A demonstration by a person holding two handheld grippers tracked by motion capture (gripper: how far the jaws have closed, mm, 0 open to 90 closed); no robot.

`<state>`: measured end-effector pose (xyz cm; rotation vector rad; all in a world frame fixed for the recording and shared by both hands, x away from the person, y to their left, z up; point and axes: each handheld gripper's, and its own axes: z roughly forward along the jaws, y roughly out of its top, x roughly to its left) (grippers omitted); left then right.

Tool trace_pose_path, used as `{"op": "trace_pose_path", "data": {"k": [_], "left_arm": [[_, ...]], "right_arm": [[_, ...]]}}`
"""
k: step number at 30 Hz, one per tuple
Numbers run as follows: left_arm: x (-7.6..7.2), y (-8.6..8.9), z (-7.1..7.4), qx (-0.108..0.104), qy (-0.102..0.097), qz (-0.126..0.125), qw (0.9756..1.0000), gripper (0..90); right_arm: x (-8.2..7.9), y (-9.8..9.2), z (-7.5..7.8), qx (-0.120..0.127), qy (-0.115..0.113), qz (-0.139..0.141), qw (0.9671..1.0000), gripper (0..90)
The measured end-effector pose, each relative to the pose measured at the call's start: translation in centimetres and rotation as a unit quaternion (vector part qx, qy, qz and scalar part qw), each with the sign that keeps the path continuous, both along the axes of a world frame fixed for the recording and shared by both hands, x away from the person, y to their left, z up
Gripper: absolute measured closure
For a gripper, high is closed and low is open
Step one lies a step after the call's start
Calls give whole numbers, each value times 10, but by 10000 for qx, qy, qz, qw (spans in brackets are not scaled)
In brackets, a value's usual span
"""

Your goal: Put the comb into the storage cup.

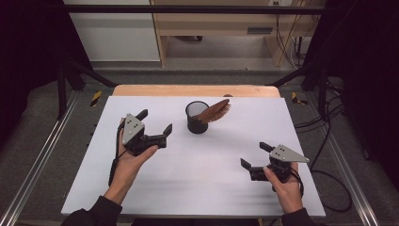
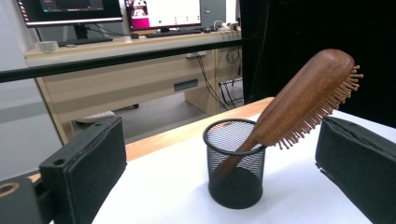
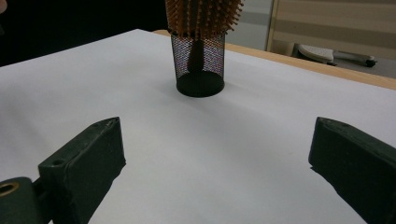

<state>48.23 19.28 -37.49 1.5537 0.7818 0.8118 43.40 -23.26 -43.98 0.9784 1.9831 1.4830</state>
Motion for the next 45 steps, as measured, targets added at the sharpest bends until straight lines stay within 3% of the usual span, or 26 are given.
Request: {"op": "trace_pose_path", "data": {"k": [23,35,45], "left_arm": [[-16,63,33,-399,-323,400,9979,13],[-24,98,27,-523,-321,698,9957,13],[-29,116,18,-561,-296,836,9945,13]], "right_arm": [[-1,-2,1,43,-18,-49,10000,40],[-1,-4,2,20,-43,-102,9999,48],[-2,-7,2,42,-79,-145,9999,54]]}}
